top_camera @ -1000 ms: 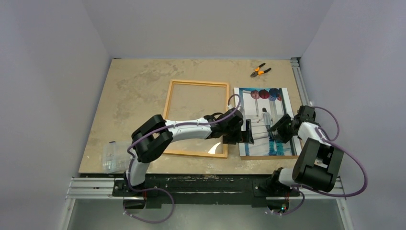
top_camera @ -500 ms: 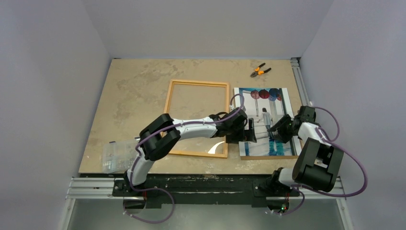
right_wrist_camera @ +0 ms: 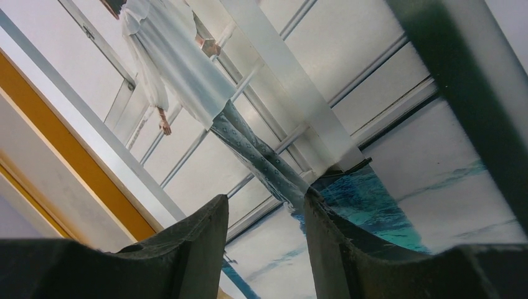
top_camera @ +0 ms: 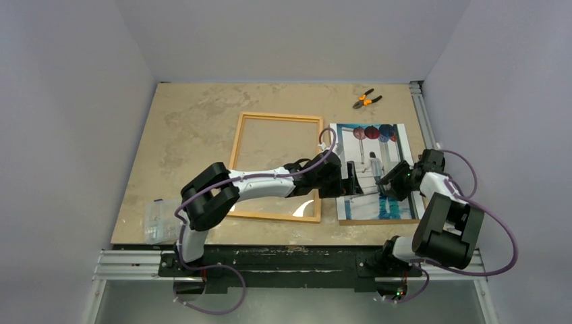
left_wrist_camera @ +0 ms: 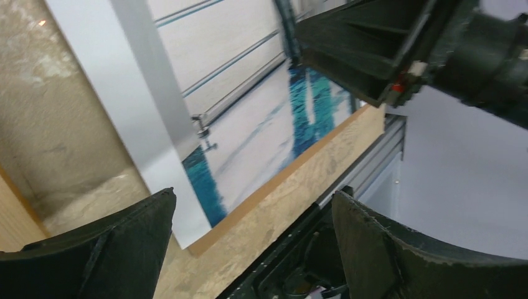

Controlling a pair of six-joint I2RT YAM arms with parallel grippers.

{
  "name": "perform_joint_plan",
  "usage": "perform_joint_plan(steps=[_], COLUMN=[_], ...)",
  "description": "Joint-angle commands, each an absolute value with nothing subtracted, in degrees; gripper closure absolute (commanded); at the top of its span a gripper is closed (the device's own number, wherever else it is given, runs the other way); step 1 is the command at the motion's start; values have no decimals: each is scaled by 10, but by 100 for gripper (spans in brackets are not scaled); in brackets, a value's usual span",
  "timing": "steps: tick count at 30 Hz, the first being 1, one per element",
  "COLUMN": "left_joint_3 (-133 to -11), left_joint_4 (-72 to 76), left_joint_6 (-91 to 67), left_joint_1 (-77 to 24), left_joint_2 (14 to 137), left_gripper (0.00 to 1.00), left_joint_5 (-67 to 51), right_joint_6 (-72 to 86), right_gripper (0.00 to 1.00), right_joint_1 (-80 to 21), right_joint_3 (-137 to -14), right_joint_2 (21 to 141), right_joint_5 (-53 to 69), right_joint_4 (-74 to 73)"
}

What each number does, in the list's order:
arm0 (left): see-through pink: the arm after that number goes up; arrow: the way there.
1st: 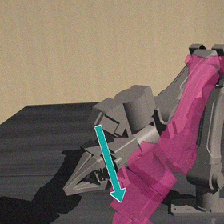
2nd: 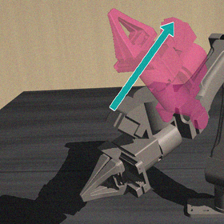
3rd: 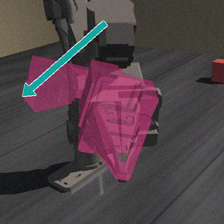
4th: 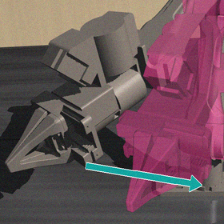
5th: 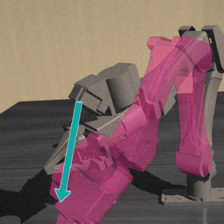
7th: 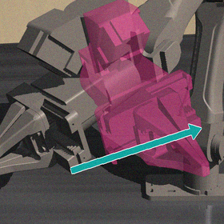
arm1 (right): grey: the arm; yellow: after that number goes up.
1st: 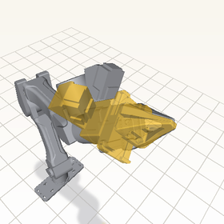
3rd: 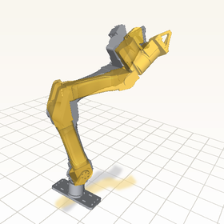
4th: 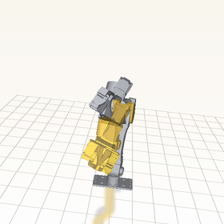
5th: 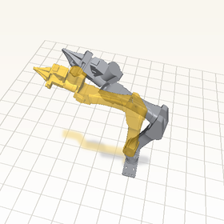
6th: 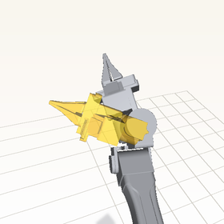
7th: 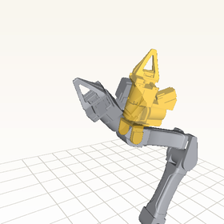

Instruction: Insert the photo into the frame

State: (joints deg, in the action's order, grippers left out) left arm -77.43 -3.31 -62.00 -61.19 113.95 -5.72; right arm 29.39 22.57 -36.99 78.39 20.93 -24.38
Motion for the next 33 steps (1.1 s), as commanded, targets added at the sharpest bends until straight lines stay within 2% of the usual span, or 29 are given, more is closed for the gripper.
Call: perform_joint_plan(steps=[1, 10, 19, 33], left_joint_3=[-774, -820, -871, -869], left_joint_4=[52, -80, -116, -157], left_joint_6=[-622, -611, -616, -631], left_joint_1=[-613, -612, -612, -606], left_joint_2=[1102, 1144, 1209, 1215], left_gripper=[8, 8, 7, 7], left_joint_5=[-56, -8, -21, 13], right_joint_6=[276, 274, 269, 265], right_gripper=[52, 53, 53, 53], right_joint_1=[226, 227, 226, 226], right_joint_3=[-352, -352, -358, -359], right_joint_2=[801, 805, 809, 813], right_joint_5=[203, 208, 209, 213], right_joint_4=[-248, -246, -251, -251])
